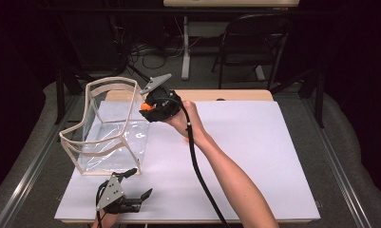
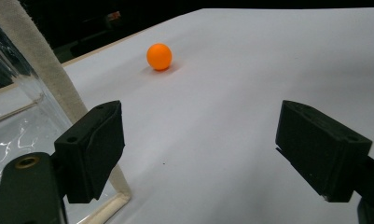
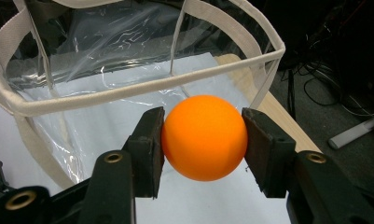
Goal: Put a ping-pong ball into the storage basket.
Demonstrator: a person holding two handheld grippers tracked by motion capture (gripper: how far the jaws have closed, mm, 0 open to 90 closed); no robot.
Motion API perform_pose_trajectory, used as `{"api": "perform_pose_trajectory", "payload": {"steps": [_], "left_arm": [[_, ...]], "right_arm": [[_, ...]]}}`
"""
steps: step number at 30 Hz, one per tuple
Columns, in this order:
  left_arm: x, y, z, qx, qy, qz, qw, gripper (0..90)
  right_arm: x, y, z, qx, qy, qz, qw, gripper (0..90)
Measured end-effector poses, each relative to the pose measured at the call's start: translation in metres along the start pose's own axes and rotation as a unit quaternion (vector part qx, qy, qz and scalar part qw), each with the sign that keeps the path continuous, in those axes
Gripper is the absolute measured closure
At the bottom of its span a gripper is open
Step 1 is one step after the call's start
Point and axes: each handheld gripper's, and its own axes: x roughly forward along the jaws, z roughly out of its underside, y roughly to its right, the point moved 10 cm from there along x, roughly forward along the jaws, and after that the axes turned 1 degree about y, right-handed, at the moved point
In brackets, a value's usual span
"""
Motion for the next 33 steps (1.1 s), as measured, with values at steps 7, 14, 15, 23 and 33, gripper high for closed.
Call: {"api": "perform_pose_trajectory", "payload": {"steps": [7, 14, 15, 23, 33], "left_arm": [[0.000, 0.000, 0.000, 0.001, -0.002, 0.000, 1.0000, 15.5], [0.000, 0.000, 0.000, 0.000, -0.003, 0.001, 1.0000, 15.5], [0.001, 0.000, 0.000, -0.001, -0.001, 0.000, 1.0000, 15.5], [0.000, 0.000, 0.000, 0.000, -0.002, 0.001, 1.0000, 15.5], [0.000, 0.000, 0.000, 0.000, -0.003, 0.001, 1.0000, 15.5]], "right_arm": [[0.000, -0.002, -0.007, -0.005, 0.004, -0.001, 1.0000, 51.0], [0.000, -0.005, -0.012, -0.009, 0.002, -0.002, 1.0000, 51.0], [0.000, -0.005, -0.012, -0.009, 0.002, -0.002, 1.0000, 51.0], [0.001, -0.009, -0.019, -0.016, 0.005, -0.002, 0.9999, 50.9], [0.002, -0.013, -0.027, -0.021, 0.011, -0.004, 0.9997, 51.0]]}}
